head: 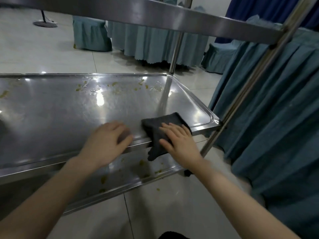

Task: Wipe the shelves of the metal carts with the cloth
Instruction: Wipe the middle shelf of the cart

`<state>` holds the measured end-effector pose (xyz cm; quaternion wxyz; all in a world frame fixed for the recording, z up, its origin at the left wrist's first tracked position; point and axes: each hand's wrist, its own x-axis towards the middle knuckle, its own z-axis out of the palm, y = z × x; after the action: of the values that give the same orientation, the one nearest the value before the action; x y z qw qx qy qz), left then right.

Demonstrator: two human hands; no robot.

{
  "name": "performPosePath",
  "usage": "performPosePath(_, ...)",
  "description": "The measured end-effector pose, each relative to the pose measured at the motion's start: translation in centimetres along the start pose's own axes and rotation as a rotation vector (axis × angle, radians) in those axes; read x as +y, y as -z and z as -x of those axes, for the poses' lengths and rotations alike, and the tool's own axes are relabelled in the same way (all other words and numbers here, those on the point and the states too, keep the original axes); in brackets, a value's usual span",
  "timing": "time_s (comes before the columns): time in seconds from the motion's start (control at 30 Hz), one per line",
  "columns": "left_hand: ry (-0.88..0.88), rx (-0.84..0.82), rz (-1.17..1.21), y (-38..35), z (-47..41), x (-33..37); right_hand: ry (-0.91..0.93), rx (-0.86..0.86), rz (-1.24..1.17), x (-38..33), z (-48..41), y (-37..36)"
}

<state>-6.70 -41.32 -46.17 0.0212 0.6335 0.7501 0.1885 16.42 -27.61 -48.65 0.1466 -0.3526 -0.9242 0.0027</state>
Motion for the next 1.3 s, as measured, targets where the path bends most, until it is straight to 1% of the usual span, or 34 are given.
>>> performPosePath(0.07, -0.081, -0.021, -0.105, -1.1, 0.2, 1.8, 0.111, 0.01, -0.025, -0.8, 0.3, -0.2)
performPosePath(0.1, -0.104, -0.014, -0.157, -1.4, 0.4, 1.9, 0.118, 0.022, -0.034, 0.5, 0.4, 0.1)
performPosePath(0.13, -0.117, -0.002, -0.191, -1.5, 0.7, 1.7, 0.082, 0.038, -0.032, 2.5, 0.6, 0.6)
performPosePath(0.17, -0.122, 0.008, -0.203, -1.6, 1.0, 1.3, 0.004, 0.054, -0.025, 4.9, 0.7, 1.1)
performPosePath(0.27, -0.107, 0.007, -0.192, -1.3, 2.2, -0.1, -0.285, 0.056, 0.018, 10.8, 1.6, 2.3)
performPosePath(0.33, -0.081, 0.017, -0.188, -1.0, 3.4, -1.2, -0.327, 0.094, 0.037, 10.4, 1.6, 2.1)
performPosePath(0.43, -0.006, 0.035, -0.177, -0.4, 5.2, -2.5, -0.236, 0.143, -0.029, 3.7, 1.1, 0.5)
performPosePath(0.5, 0.049, 0.065, -0.16, 0.0, 6.1, -2.9, -0.094, 0.174, -0.07, -2.5, 0.8, -1.0)
performPosePath(0.57, 0.097, 0.074, -0.156, 0.4, 6.7, -3.3, 0.049, 0.179, -0.093, -6.7, 0.6, -2.0)
performPosePath(0.63, 0.113, 0.067, -0.163, 0.8, 7.4, -3.8, 0.116, 0.16, -0.12, -6.7, 0.6, -1.5)
performPosePath(0.67, 0.111, 0.064, -0.164, 1.0, 7.7, -4.3, 0.109, 0.16, -0.118, -5.3, 0.8, -0.9)
performPosePath(0.8, 0.056, 0.062, -0.146, 2.3, 9.2, -6.8, -0.073, 0.181, -0.125, 0.9, 2.0, 0.8)
performPosePath(0.9, 0.038, 0.124, -0.067, 2.5, 9.5, -7.8, -0.126, 0.253, -0.108, 0.1, 1.9, 0.3)
performPosePath(0.97, 0.036, 0.151, 0.009, 2.5, 9.4, -7.7, -0.058, 0.284, -0.098, -3.5, 1.3, -0.8)
performPosePath(1.07, 0.062, 0.169, 0.093, 3.0, 9.5, -7.5, 0.162, 0.289, -0.103, -11.5, -0.2, -3.1)
performPosePath(1.13, 0.075, 0.162, 0.079, 3.6, 10.1, -7.9, 0.276, 0.293, -0.125, -14.9, -0.9, -3.9)
performPosePath(1.17, 0.08, 0.15, 0.047, 4.0, 10.4, -8.3, 0.32, 0.295, -0.122, -15.1, -1.2, -3.8)
performPosePath(1.23, 0.109, 0.115, -0.025, 5.0, 11.3, -9.6, 0.355, 0.29, -0.113, -12.8, -1.2, -2.7)
performPosePath(1.3, 0.133, 0.098, -0.067, 5.8, 12.5, -11.3, 0.319, 0.321, -0.081, -8.7, -0.7, -1.5)
